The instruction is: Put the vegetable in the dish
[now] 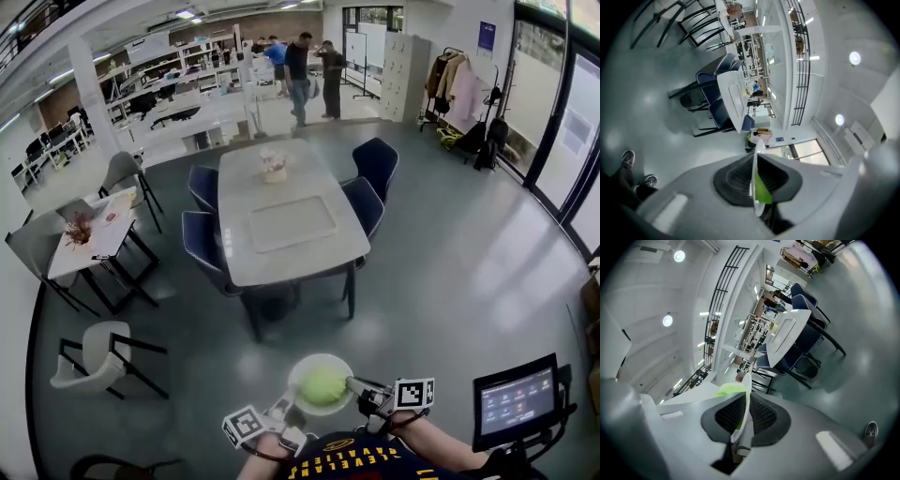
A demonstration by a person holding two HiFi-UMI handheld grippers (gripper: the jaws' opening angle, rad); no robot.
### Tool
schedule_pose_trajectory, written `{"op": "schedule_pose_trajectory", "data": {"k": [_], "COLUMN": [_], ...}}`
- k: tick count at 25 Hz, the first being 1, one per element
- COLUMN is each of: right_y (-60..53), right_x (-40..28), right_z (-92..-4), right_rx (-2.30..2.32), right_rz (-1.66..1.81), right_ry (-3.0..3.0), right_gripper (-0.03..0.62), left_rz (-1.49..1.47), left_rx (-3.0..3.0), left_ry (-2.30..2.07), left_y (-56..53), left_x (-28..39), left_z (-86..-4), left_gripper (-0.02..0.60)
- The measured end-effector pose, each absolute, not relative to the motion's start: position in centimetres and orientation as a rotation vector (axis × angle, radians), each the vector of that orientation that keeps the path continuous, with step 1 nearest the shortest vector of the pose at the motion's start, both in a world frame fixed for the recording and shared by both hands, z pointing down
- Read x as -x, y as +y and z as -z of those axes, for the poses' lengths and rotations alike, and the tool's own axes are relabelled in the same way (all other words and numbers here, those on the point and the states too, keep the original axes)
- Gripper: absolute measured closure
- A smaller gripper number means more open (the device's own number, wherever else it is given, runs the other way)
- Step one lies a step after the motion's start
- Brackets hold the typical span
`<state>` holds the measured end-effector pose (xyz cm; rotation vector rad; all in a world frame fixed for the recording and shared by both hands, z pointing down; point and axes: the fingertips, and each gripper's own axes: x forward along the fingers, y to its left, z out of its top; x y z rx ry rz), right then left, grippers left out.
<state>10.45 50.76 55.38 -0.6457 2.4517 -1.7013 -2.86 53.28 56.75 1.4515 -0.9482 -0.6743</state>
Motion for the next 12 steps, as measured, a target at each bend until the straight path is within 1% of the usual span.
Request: {"op": "schedule_pose_trajectory", "data": {"k": [12], "right_y": [51.6], "right_x": [-10.1], "right_z": [-54.5], "right_rx": [0.731], "right_rz": [1.752], "right_ry": [2.404], "right_gripper": [0.565], "left_rz": [0.647], "left_rx": [-1.404], "left_ry": [-0.9], "left_y": [53.5], "left_x": [3.1], "left_z": [-56.6], "left_gripper": [0.56]}}
